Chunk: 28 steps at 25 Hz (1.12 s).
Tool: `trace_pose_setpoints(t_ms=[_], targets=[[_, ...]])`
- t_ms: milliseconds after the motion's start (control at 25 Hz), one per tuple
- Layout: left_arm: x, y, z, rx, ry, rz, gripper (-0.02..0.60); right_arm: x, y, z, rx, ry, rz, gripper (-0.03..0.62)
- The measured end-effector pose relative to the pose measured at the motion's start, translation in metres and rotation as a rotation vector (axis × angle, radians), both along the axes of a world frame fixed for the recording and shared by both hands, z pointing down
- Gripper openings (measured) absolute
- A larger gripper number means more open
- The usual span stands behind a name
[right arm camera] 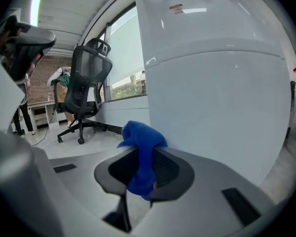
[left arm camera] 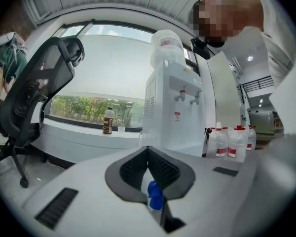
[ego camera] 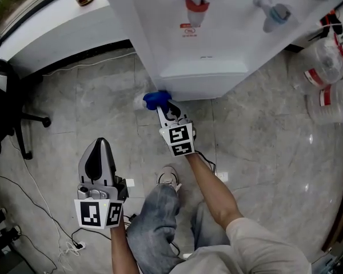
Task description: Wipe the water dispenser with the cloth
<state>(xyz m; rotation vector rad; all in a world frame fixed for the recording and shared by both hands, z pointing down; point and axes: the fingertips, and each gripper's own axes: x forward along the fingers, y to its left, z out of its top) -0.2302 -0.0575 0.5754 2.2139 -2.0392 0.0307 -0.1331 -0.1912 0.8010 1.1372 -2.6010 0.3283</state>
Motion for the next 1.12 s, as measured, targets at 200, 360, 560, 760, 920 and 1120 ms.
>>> trace_pose_setpoints(t_ms=[200, 360, 560, 760, 920, 1120], targets=[[0.004, -0.007, 0.004, -0.003, 0.008, 0.019, 0.011, 0.048, -0.021, 0.004, 0.006, 0.026, 0.091, 0.080], [0.019, -0.021, 0.003, 0.003, 0.008, 0.057, 0.011, 0.112, -0.035, 0.008, 0.019, 0.063, 0.195, 0.080], [0.044, -0.039, 0.004, 0.003, 0.012, 0.112, 0.011, 0.201, -0.055, 0.007, 0.022, 0.093, 0.341, 0.080], [0.063, -0.054, 0.009, -0.013, 0.023, 0.144, 0.011, 0.267, -0.064, 0.005, 0.022, 0.116, 0.445, 0.080], [0.076, -0.057, 0.008, -0.015, 0.012, 0.169, 0.011, 0.283, -0.058, 0.003, 0.026, 0.122, 0.456, 0.080], [0.071, -0.044, 0.004, -0.006, 0.005, 0.144, 0.011, 0.255, -0.034, 0.004, 0.022, 0.100, 0.398, 0.080]])
